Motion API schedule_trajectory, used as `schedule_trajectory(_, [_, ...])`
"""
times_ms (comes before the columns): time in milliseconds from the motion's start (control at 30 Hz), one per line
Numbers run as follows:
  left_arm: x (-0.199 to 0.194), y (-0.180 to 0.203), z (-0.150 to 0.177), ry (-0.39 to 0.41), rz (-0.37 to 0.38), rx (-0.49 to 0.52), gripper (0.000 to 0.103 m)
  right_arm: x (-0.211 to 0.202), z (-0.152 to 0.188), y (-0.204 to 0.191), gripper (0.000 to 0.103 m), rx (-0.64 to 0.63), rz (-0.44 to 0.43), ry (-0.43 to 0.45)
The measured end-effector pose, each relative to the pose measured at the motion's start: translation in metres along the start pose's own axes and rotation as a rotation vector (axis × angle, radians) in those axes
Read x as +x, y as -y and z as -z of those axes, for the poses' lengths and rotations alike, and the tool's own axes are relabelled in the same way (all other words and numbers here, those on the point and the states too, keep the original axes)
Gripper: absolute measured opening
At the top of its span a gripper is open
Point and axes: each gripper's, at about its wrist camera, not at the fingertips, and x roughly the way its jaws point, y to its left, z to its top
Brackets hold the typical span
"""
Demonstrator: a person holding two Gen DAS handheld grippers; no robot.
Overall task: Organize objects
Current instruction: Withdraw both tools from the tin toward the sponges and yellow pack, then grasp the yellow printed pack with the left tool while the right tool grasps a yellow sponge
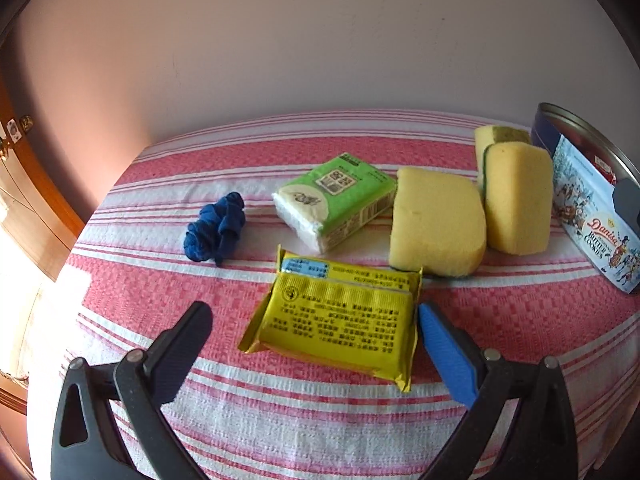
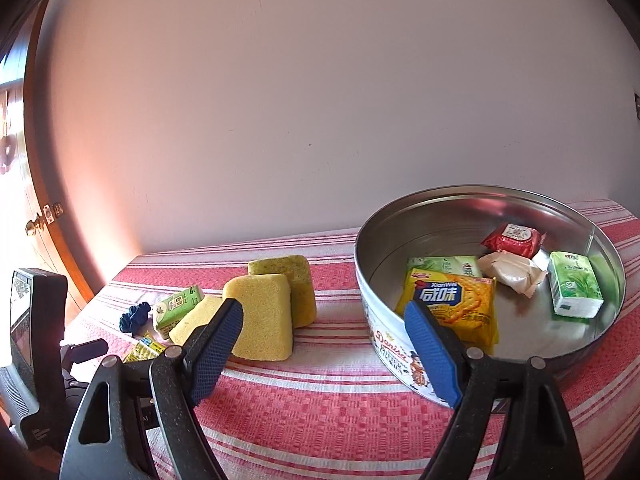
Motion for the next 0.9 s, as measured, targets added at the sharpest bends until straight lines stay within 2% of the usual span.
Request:
schedule_trajectory(133, [0.013,-0.012,-0.004,-0.046,0.076,-0.064,0.101,0.014,0.001,-0.016,0.085,-0.029,-0.026,-0.056])
schedule_trajectory(200, [0.012,-0.016,-0.005,-0.032,0.069,-0.08,0.092,0.018,0.0,-0.018,0.085,-0.024,-0.034,-0.068])
schedule_trajectory(233, [0.013,-0.014,-0.007,-0.025,0.072,-0.079,0.084,0.021,0.0,-0.019,0.085,-0.025,-0.039,-0.078])
schedule_trajectory(367, [0.01,-0.008,-0.008,-0.007,0.103,-0.062,0.071,0.032,0.001,-0.021,0.085,-0.013,-0.048,-0.122])
schedule_trajectory(500, [0.002,-0.018,-0.007,0.041,0.167,-0.117,0.07,0.045,0.0,-0.021,0.082,0.018,-0.05,-0.163])
schedule_trajectory(633, [-0.008,-0.041,-0.008,0.115,0.128,-0.209,0.07,0.062,-0.002,-0.032,0.082,-0.006,-0.024,-0.203])
schedule_trajectory(733, [-0.015,-0.058,-0.011,0.196,0.044,-0.243,0.07,0.075,-0.002,-0.04,0.077,-0.024,0.003,-0.252])
schedule_trajectory(833, [-0.028,-0.062,-0.011,0.277,-0.042,-0.254,0.07,0.088,0.001,-0.043,0.059,-0.036,0.018,-0.321])
schedule_trajectory(900, [-0.031,-0.063,-0.011,0.304,-0.06,-0.258,0.071,0.086,0.001,-0.042,0.055,-0.028,0.012,-0.315])
